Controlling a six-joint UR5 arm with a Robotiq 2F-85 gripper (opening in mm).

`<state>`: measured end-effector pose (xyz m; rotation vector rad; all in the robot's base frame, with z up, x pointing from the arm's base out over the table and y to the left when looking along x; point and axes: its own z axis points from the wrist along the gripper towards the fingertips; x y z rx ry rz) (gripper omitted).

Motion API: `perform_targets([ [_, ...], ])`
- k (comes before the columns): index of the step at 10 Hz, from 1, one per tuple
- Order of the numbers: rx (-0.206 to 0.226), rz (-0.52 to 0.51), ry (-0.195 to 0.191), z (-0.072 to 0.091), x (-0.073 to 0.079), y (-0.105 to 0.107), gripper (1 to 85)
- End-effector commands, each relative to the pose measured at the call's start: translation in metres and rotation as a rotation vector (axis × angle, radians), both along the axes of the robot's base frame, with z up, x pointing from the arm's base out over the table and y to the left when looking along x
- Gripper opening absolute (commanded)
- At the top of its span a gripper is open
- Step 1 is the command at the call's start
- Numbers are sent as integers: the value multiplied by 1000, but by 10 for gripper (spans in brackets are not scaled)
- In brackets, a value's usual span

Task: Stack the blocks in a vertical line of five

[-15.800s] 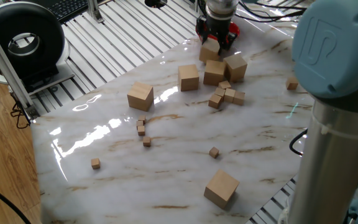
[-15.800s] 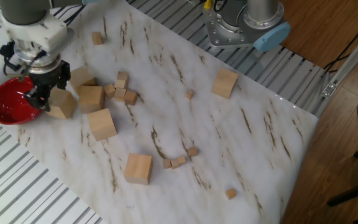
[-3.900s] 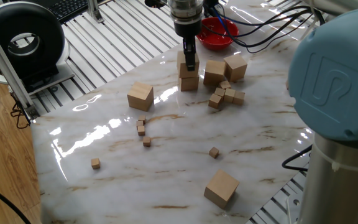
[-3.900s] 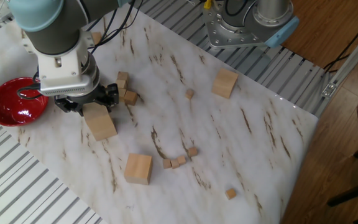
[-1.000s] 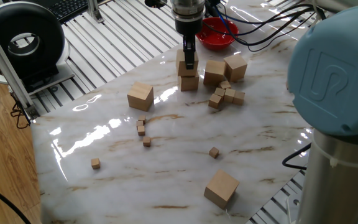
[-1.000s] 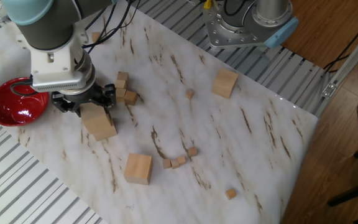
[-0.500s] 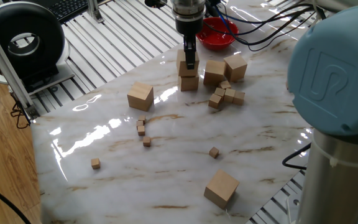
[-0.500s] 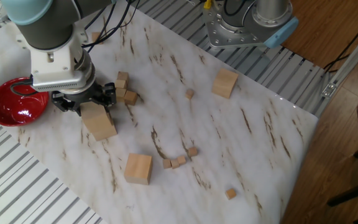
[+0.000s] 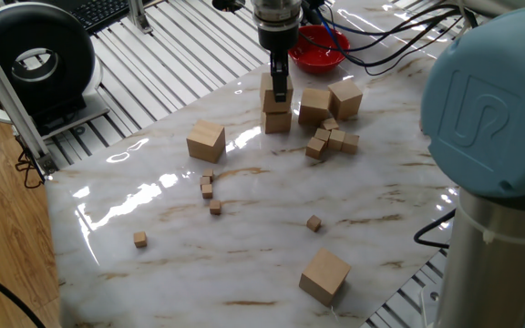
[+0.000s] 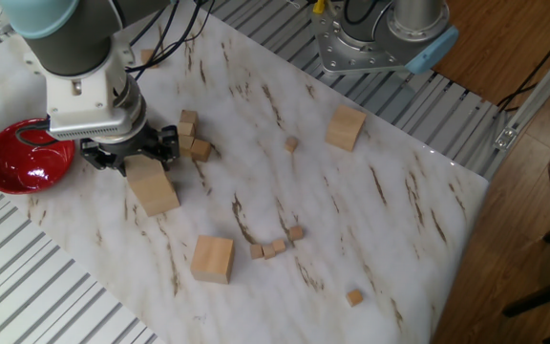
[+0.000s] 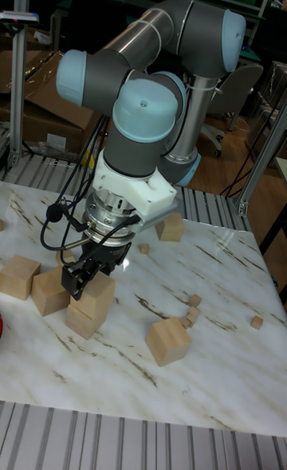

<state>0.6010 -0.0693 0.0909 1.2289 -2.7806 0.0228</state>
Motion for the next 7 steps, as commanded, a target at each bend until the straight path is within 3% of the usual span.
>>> perform_targets([
  [1,11,11,6,1,-2,1,463],
  [7,10,54,-26,-1,8,-1,557],
])
